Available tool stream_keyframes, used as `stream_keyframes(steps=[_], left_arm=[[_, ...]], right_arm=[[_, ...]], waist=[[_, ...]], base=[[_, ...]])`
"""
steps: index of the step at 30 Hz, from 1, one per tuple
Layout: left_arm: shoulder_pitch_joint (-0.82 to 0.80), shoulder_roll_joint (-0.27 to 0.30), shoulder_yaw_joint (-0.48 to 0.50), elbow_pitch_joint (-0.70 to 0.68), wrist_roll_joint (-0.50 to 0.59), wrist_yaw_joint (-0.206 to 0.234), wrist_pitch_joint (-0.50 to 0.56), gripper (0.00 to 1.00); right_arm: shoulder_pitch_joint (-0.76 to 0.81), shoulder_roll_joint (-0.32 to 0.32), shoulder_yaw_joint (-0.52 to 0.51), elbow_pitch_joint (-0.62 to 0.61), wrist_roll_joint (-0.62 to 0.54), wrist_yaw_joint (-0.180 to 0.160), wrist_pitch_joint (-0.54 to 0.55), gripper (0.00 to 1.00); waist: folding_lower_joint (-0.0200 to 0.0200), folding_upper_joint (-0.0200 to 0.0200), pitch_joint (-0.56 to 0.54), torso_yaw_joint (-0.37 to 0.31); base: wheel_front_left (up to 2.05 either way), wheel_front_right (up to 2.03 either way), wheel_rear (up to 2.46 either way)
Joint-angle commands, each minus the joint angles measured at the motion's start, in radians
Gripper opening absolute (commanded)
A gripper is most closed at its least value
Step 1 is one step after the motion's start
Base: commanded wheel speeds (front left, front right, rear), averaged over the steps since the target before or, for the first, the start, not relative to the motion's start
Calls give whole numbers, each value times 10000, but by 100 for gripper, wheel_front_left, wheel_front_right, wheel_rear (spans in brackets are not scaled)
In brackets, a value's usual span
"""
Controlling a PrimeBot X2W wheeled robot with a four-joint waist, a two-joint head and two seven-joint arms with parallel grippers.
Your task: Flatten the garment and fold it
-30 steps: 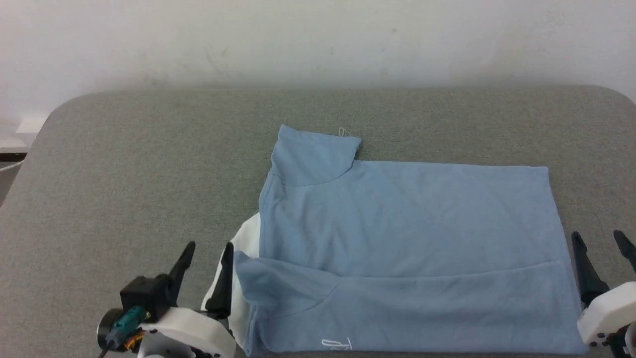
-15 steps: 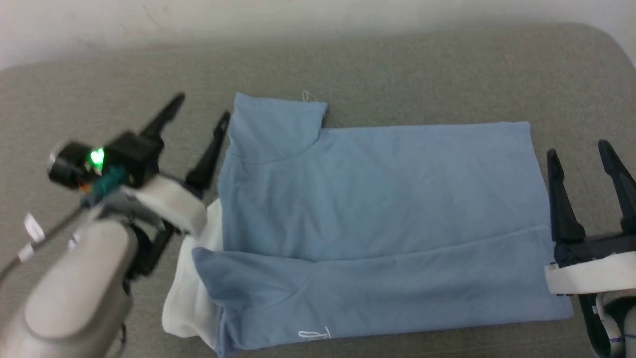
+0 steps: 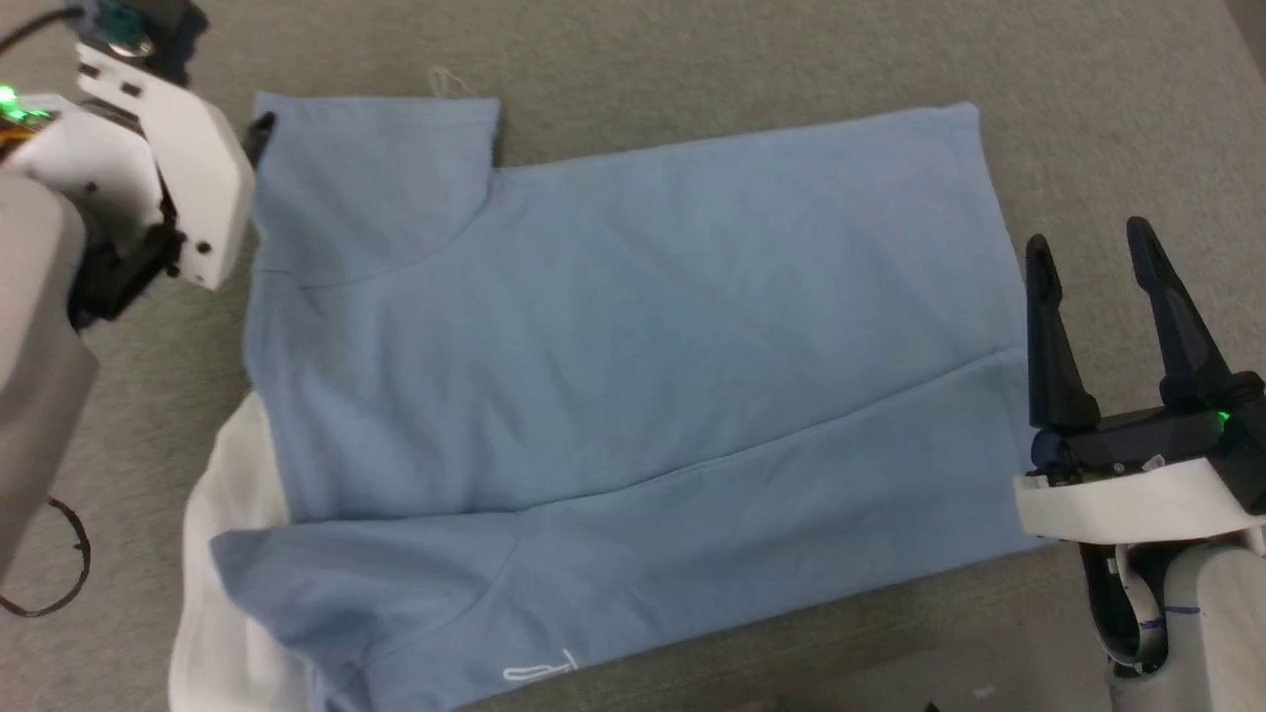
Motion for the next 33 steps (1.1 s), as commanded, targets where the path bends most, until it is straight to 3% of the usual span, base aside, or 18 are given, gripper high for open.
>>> stream_keyframes(steps=[1, 10, 11, 12, 13, 16, 21, 27, 33], left_arm=[[-294, 137, -134, 216, -116, -58, 365, 100], [-1168, 630, -584, 1274, -778, -77, 1786, 100], [-1104, 649, -675, 1364, -927, -78, 2084, 64], [-1038, 669, -812, 1362, -1097, -78, 2365, 17], [-994, 690, -893, 1326, -1265, -78, 2550, 0], [-962, 683, -878, 1222, -1440, -79, 2363, 0], [-960, 360, -909, 1117, -1077, 4, 965, 0], [-1013, -264, -1019, 823, -664, 60, -805, 0], [-891, -617, -1244, -71, -416, 95, -1716, 0]], right_arm=[[-169, 75, 14, 78, 73, -21, -91, 100], [-318, 232, -258, 600, 137, -21, -287, 100], [-334, 238, -401, 655, 126, -21, -299, 100], [-358, 241, -546, 691, 118, -21, -309, 100], [-374, 244, -680, 704, 102, -21, -317, 100], [-428, 112, -938, 756, -10, -21, -324, 100], [-577, -706, -756, 917, 477, -21, 415, 100], [-1066, -2657, 276, 1017, 1603, -21, 2987, 100], [-2486, -4798, 1685, 1794, 2758, -21, 5391, 100]], waist=[[-3, 0, 1081, -1073], [-3, 0, 1480, -1489], [-3, 0, 1472, -1485], [-3, 0, 1463, -1466], [-3, 0, 1450, -1432], [-3, 0, 1347, -1248], [-3, 0, 895, -710], [-3, 0, 383, 181], [-3, 0, 395, 1145]], base=[[0, 0, 0], [0, 0, 0], [0, 0, 0], [0, 0, 0], [0, 0, 0], [0, 0, 0], [0, 0, 0], [0, 0, 0], [0, 0, 0]])
